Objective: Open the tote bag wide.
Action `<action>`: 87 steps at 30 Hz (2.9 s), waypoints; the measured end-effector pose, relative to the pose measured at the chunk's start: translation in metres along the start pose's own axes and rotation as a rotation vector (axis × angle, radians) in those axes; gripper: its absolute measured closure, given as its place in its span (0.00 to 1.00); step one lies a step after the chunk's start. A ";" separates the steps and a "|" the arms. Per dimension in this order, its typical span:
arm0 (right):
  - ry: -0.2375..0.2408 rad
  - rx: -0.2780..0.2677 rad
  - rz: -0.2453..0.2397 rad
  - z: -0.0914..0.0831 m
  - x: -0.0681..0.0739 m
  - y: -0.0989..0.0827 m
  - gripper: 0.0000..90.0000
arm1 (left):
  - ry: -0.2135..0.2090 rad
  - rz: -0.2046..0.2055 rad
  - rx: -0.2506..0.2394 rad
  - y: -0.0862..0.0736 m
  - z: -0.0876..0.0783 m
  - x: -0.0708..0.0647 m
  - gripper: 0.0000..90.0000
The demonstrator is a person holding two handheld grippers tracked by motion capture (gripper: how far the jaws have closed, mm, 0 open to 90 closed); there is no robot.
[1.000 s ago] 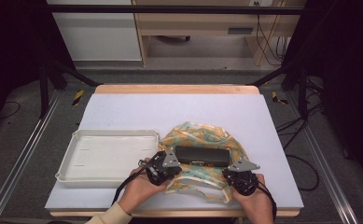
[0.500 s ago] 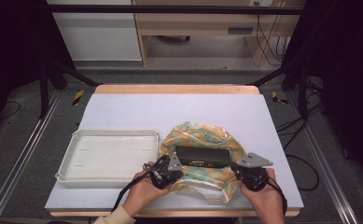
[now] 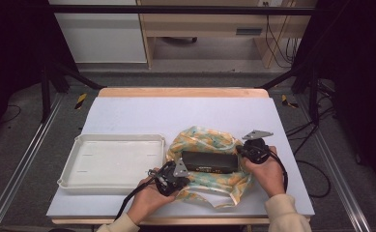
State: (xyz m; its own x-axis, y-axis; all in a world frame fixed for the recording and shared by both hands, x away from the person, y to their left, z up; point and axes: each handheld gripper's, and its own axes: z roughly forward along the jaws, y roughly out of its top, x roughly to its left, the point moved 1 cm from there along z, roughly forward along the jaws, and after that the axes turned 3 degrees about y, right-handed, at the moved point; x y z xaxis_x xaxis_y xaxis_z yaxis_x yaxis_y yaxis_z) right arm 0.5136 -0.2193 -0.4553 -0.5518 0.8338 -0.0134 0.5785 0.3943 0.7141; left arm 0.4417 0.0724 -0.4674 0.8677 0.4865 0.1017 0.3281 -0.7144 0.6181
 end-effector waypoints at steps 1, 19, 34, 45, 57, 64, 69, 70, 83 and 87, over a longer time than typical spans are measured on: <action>-0.007 0.007 0.005 0.004 -0.002 0.000 1.00 | 0.001 0.002 0.004 0.000 0.000 0.000 1.00; -0.060 -0.184 -0.014 -0.057 0.032 -0.012 1.00 | -0.019 -0.024 -0.092 0.007 -0.031 0.001 1.00; 0.047 -0.104 -0.073 -0.044 0.080 -0.060 1.00 | 0.146 -0.052 -0.086 0.060 -0.028 0.065 1.00; 0.076 -0.022 -0.116 -0.039 0.084 -0.063 1.00 | 0.184 -0.135 0.062 0.053 0.016 0.093 1.00; -0.035 -0.134 0.013 -0.040 0.025 -0.036 1.00 | 0.166 -0.145 0.070 0.050 0.020 0.096 1.00; -0.052 -0.054 0.070 -0.009 0.000 -0.038 1.00 | 0.176 -0.147 0.119 0.049 0.027 0.100 1.00; -0.057 -0.020 0.100 -0.002 -0.007 -0.040 1.00 | 0.175 -0.152 0.137 0.048 0.032 0.100 1.00; -0.064 -0.015 0.090 0.000 -0.007 -0.041 1.00 | 0.177 -0.147 0.142 0.048 0.033 0.100 1.00; -0.057 -0.104 0.057 -0.029 0.004 -0.027 1.00 | 0.150 -0.173 0.013 0.045 0.009 0.092 1.00; -0.028 -0.137 0.008 -0.048 0.014 -0.014 1.00 | 0.137 -0.170 -0.059 0.045 -0.012 0.084 1.00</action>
State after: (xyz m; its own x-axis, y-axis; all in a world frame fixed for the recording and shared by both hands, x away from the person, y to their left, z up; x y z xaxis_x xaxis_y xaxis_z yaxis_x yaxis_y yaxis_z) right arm 0.4694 -0.2317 -0.4317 -0.5295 0.8479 -0.0254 0.4945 0.3328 0.8029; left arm 0.5246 0.0868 -0.4216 0.7416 0.6642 0.0945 0.4397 -0.5876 0.6792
